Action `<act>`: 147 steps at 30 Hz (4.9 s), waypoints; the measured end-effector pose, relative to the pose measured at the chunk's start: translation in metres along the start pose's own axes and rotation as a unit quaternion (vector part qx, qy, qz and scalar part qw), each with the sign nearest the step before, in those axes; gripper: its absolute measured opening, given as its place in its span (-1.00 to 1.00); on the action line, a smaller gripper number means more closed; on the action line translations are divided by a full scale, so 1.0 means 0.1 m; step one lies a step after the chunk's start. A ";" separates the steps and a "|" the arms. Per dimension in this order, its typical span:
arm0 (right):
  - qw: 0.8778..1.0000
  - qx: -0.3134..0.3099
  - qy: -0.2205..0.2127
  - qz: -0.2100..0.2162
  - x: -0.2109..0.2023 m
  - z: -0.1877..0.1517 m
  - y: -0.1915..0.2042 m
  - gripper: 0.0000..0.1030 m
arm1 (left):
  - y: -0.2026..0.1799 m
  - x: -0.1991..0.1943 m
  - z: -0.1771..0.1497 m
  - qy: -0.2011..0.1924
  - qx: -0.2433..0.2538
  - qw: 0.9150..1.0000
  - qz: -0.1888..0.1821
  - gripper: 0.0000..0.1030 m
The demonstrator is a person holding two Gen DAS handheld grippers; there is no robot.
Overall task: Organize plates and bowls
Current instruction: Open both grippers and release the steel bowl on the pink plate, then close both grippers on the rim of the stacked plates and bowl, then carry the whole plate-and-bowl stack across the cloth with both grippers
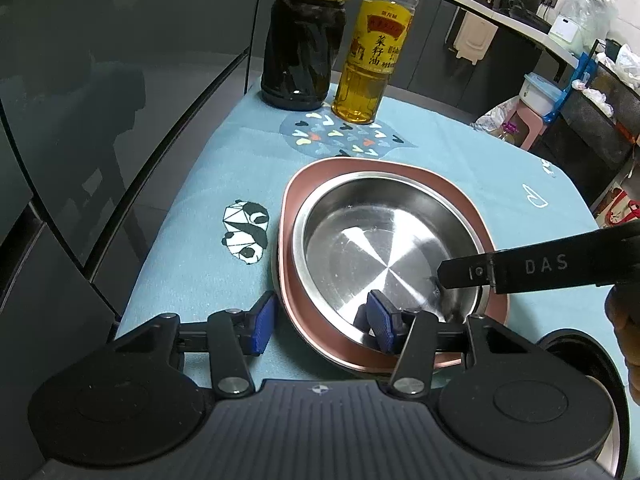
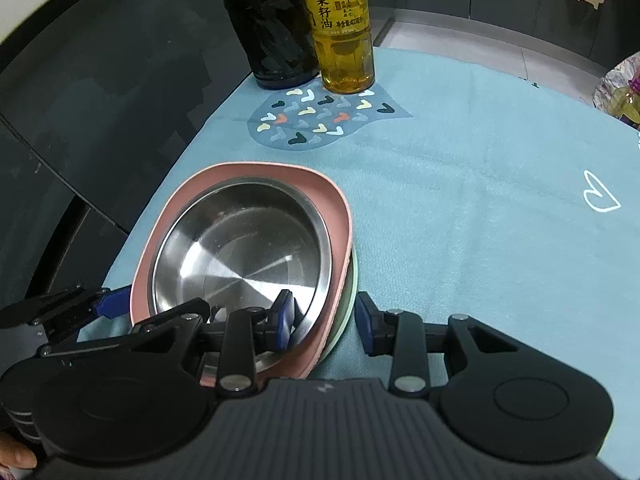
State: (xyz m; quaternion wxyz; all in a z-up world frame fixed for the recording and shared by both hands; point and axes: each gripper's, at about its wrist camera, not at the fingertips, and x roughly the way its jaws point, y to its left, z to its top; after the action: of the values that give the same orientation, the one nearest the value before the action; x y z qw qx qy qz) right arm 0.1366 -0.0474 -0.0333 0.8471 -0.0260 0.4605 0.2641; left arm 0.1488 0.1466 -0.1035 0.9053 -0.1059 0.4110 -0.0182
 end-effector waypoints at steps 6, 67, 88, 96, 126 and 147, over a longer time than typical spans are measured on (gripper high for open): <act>1.000 0.007 0.003 -0.001 -0.03 0.00 0.00 -0.55 | -0.01 -0.09 0.03 -0.007 0.004 1.000 0.003 -0.19; 0.996 0.070 -0.050 -0.019 -1.33 -1.38 -0.35 -0.61 | -0.92 -1.22 -0.81 0.030 0.056 0.995 -0.071 -0.23; 0.986 0.127 -0.106 0.026 -1.30 -1.62 -0.64 -0.16 | -0.71 -1.23 -0.82 0.009 0.026 0.995 -0.093 -0.16; 0.975 0.185 -0.101 0.076 -1.18 -1.69 -0.79 -0.11 | -0.61 -1.09 -0.83 0.016 -0.006 0.994 -0.108 0.00; 0.976 0.190 -0.051 0.097 -1.04 -1.65 -0.74 -0.05 | -0.60 -0.78 -0.80 0.048 -0.004 0.989 -0.139 0.17; 0.980 0.175 -0.053 0.080 -1.06 -1.60 -0.64 -0.04 | -0.62 -0.86 -0.82 0.029 -0.001 0.991 -0.129 0.04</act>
State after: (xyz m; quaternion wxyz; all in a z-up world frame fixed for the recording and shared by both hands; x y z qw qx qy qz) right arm -0.0018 -0.1927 -0.0538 0.8381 0.1737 0.4542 0.2470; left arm 0.0338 0.0822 -0.0797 0.8827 -0.1585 0.4204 -0.1375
